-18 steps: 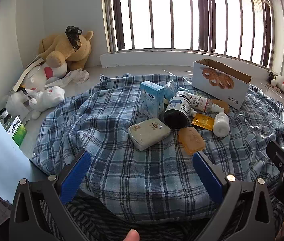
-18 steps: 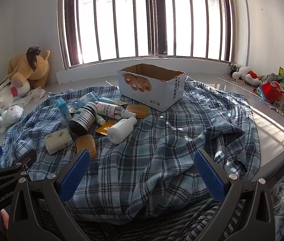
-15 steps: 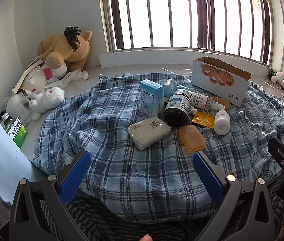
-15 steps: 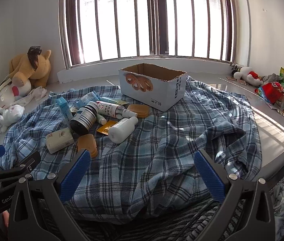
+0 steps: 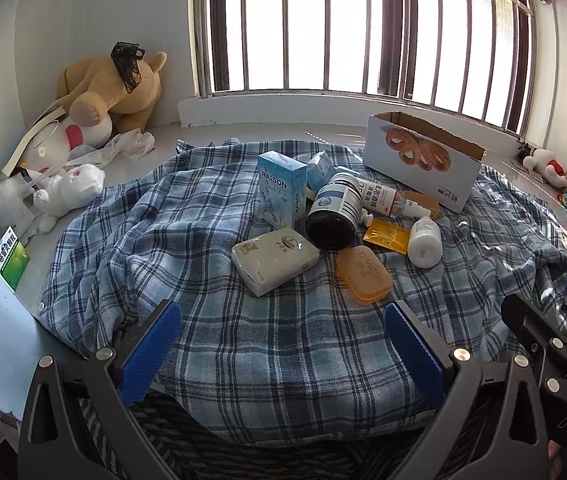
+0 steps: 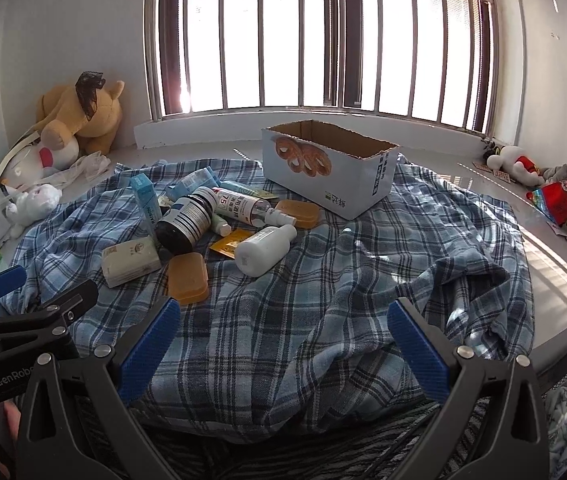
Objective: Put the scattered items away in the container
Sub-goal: 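Move both tools toward the scattered items on the plaid shirt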
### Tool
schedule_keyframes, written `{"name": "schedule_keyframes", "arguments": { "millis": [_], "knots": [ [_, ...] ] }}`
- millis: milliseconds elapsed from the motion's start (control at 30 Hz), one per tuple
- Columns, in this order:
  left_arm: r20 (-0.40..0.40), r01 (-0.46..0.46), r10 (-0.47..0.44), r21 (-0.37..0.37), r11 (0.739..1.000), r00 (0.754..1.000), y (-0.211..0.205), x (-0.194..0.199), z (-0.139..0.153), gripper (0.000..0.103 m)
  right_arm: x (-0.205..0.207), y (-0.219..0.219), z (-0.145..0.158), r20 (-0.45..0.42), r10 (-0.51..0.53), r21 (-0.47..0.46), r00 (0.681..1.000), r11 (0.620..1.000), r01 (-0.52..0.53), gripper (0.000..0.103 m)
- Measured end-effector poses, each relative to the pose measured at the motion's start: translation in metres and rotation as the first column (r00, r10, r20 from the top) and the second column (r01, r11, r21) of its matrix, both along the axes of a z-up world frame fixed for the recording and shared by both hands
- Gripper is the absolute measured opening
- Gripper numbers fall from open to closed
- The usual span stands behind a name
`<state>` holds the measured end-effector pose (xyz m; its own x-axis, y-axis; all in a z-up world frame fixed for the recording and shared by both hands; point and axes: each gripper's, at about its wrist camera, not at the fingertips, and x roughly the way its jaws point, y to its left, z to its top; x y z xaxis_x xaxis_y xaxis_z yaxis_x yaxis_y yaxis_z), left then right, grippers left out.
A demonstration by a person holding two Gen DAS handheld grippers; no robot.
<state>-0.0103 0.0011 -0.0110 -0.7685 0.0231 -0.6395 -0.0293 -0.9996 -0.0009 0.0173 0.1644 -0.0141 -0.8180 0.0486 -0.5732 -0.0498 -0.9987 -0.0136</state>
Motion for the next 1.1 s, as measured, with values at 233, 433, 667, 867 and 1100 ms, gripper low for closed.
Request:
{"name": "schedule_keyframes", "arguments": {
  "millis": [233, 433, 667, 867, 1100],
  "knots": [
    [-0.005, -0.025, 0.025, -0.032, 0.999, 1.0, -0.001, -0.004, -0.008, 0.103, -0.004, 0.0, -0.005, -0.017, -0.024, 0.056, 1.0, 0.998, 0.024, 0.103],
    [0.02, -0.092, 0.092, 0.027, 0.995, 0.996, -0.016, -0.011, -0.015, 0.103, -0.01, 0.009, -0.012, 0.032, -0.064, 0.035, 0.997, 0.997, 0.063, 0.103],
    [0.103, -0.074, 0.07, 0.038, 0.997, 0.992, -0.015, -0.023, -0.017, 0.103, -0.023, 0.005, -0.01, 0.105, -0.058, 0.033, 0.993, 0.998, 0.055, 0.103],
    [0.088, -0.055, 0.056, -0.01, 0.998, 0.995, -0.009, -0.033, 0.003, 0.103, -0.039, 0.006, 0.006, 0.137, -0.072, 0.042, 0.988, 0.997, 0.067, 0.103],
    [0.084, -0.016, 0.017, -0.012, 1.0, 0.996, -0.006, -0.066, 0.028, 0.103, -0.08, 0.013, 0.024, 0.243, 0.022, 0.023, 0.97, 0.999, -0.029, 0.103]
  ]
}}
